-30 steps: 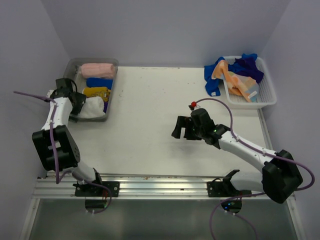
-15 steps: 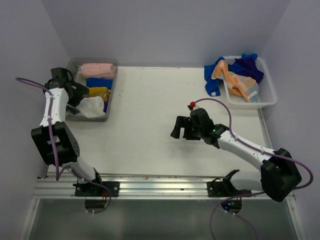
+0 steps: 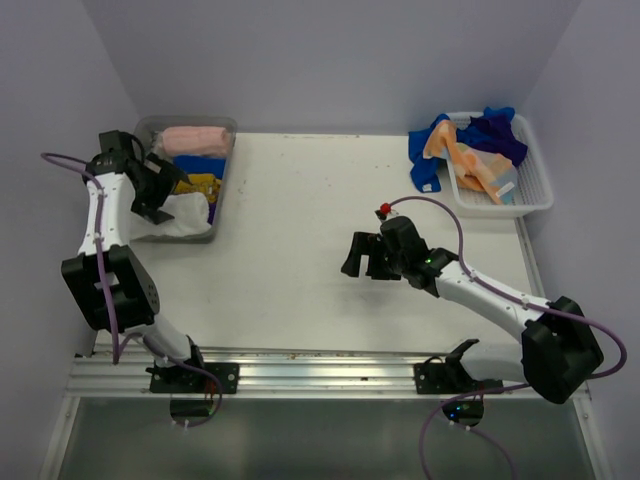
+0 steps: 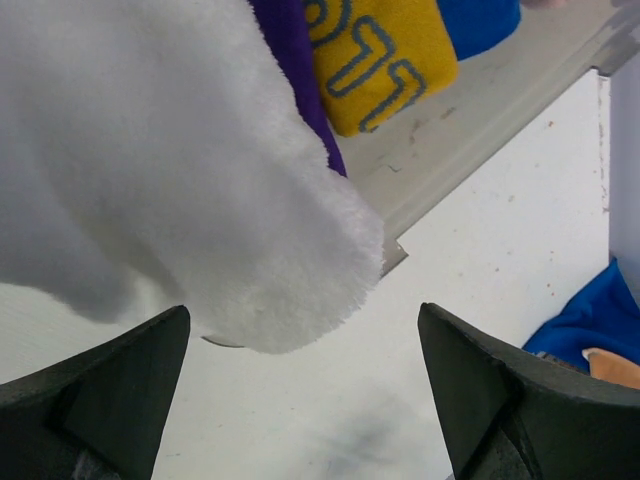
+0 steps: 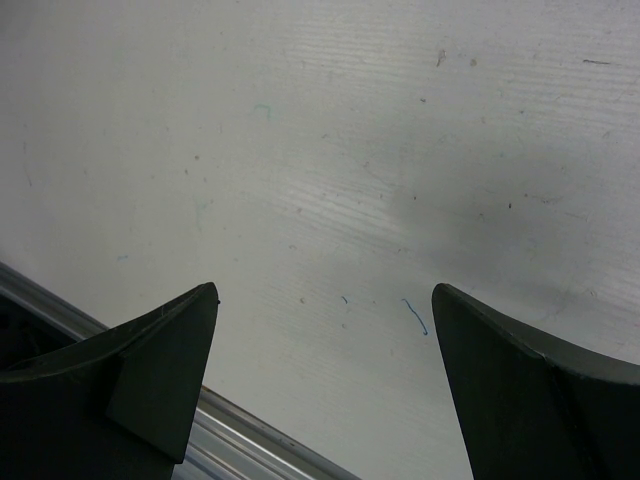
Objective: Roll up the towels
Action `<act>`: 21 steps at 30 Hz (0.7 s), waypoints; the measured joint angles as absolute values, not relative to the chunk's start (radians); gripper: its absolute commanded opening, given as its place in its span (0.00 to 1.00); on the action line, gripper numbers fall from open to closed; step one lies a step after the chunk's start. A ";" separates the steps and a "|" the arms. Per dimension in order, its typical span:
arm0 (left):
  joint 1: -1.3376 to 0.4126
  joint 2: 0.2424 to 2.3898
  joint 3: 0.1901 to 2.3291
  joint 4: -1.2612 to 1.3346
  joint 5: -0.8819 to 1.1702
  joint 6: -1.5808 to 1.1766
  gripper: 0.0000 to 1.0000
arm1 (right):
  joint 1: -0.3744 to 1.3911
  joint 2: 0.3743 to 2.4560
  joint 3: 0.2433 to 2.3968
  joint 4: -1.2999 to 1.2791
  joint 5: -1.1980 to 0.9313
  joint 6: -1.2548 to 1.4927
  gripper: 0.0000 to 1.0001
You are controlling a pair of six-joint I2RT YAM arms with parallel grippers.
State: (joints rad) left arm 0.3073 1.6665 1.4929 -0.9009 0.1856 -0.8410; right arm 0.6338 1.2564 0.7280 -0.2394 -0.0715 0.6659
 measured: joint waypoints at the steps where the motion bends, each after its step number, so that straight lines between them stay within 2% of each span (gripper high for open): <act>1: 0.307 1.661 1.502 -0.903 0.196 -0.841 1.00 | 0.634 1.256 0.728 -0.239 -0.072 0.666 0.92; 7: 0.307 1.580 1.559 -0.907 0.197 -0.841 1.00 | 0.634 1.256 0.728 -0.239 -0.072 0.669 0.92; 12: 0.309 1.542 1.579 -0.902 0.105 -0.815 1.00 | 0.634 1.253 0.728 -0.239 -0.074 0.670 0.92; 21: 0.358 1.663 1.573 -0.915 -0.073 -0.746 1.00 | 0.634 1.235 0.723 -0.238 -0.076 0.669 0.92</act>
State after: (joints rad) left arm 0.3584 1.6634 1.5726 -0.9150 -0.0731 -0.7460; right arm 0.6338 1.2346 0.7231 -0.2379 -0.0761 0.6693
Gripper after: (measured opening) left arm 0.994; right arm 0.920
